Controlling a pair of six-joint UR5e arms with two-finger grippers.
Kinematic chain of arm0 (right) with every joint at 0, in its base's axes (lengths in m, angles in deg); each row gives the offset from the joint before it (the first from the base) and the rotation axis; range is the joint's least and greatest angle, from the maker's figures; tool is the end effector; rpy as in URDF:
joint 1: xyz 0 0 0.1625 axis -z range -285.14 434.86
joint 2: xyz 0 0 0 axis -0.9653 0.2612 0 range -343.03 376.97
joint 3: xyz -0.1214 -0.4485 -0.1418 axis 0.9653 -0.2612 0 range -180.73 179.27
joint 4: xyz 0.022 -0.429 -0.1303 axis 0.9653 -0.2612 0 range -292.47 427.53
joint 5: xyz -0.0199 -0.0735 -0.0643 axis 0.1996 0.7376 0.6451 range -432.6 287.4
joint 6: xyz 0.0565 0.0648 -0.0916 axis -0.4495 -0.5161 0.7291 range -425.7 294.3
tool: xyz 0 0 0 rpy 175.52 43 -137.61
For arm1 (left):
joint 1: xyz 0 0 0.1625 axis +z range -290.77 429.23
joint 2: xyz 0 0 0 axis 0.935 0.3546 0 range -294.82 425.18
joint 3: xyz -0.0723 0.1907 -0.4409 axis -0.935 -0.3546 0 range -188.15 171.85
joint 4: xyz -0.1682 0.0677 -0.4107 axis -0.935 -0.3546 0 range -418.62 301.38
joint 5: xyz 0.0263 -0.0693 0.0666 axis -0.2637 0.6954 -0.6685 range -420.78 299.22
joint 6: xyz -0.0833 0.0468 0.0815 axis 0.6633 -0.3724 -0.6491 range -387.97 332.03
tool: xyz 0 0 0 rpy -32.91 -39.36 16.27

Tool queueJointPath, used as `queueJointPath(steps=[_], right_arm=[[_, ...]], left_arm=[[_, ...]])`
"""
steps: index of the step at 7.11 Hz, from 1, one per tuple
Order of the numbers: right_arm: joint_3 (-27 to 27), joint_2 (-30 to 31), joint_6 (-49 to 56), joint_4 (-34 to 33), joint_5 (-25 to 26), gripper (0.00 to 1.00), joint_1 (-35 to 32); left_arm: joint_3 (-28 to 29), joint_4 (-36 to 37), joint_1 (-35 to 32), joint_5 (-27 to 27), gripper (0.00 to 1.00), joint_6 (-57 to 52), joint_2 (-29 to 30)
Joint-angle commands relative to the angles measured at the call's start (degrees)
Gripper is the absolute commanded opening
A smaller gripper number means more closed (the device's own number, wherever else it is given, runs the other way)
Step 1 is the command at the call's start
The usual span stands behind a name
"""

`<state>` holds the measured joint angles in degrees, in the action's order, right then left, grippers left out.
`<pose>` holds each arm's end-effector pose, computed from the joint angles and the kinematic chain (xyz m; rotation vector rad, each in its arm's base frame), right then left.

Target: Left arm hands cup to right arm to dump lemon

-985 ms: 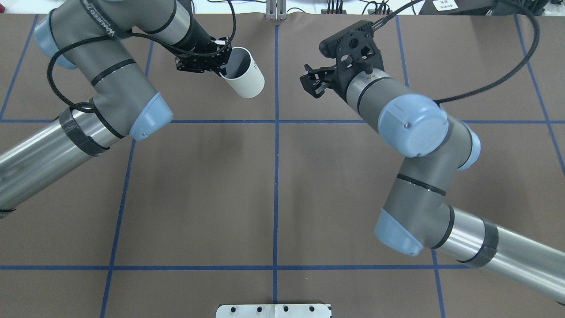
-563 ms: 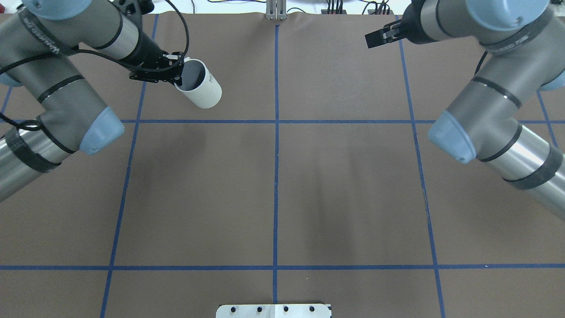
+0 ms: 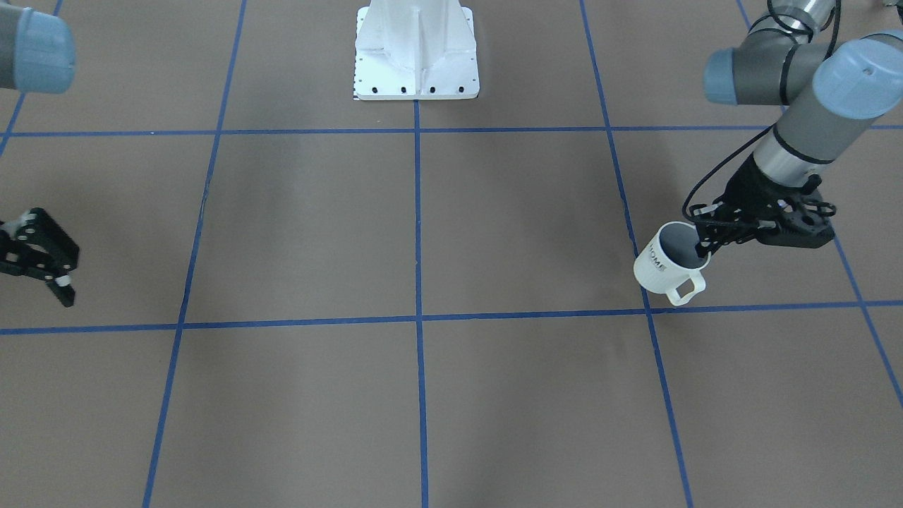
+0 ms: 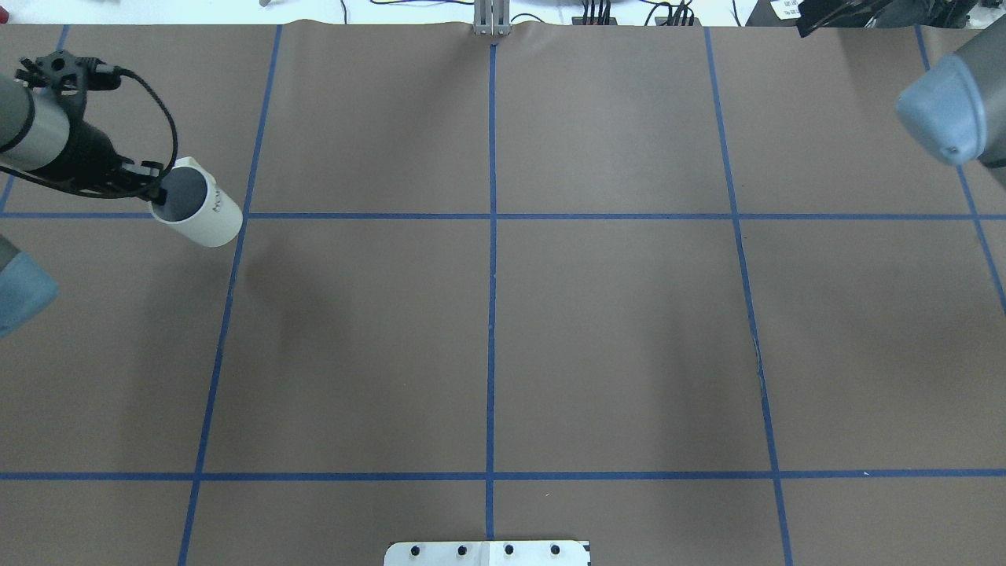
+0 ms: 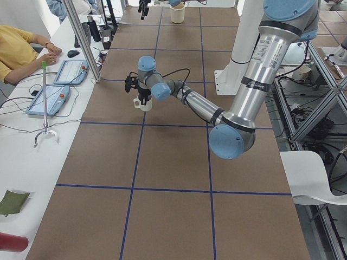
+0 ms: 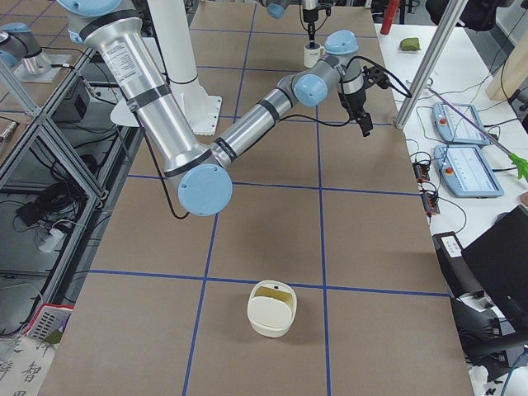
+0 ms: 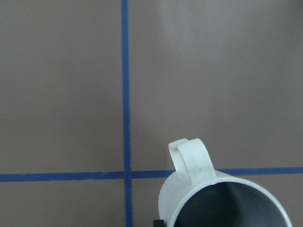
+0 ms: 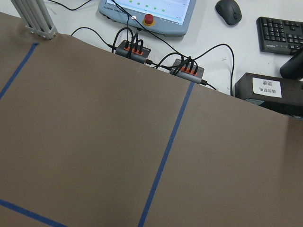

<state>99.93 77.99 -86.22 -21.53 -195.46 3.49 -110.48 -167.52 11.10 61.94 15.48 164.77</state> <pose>-0.1651 -0.6934 0.3293 0.4644 -0.7476 -0.1723 0.2735 -0.5637 0.4963 0.2141 0.8542 0.0144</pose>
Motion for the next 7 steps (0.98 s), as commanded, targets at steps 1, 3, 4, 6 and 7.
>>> queueJointPath(steps=[1, 3, 4, 6, 7], right_arm=[[-3.4, 2.8, 8.6, -1.5, -7.6, 1.00, -7.4], [-9.1, 4.0, 20.7, -1.4, -9.0, 1.00, -12.3], [-10.6, 4.1, 22.8, -1.4, -10.6, 1.00, -13.5], [-10.1, 6.1, 24.4, -1.0, -10.7, 1.00, -13.9], [-10.0, 6.9, 26.8, -0.9, -10.7, 1.00, -13.9]], left_arm=[[-1.5, -0.6, -1.8, -0.1, 0.00, -10.4, -9.0], [-0.9, -0.7, -2.0, -0.1, 0.00, -13.6, -11.1], [-0.7, -0.8, -1.7, 0.0, 0.00, -13.6, -11.0], [0.0, -0.8, -1.6, 0.1, 0.00, -13.6, -10.9], [0.7, -0.8, -1.5, 0.1, 0.00, -13.6, -10.6]])
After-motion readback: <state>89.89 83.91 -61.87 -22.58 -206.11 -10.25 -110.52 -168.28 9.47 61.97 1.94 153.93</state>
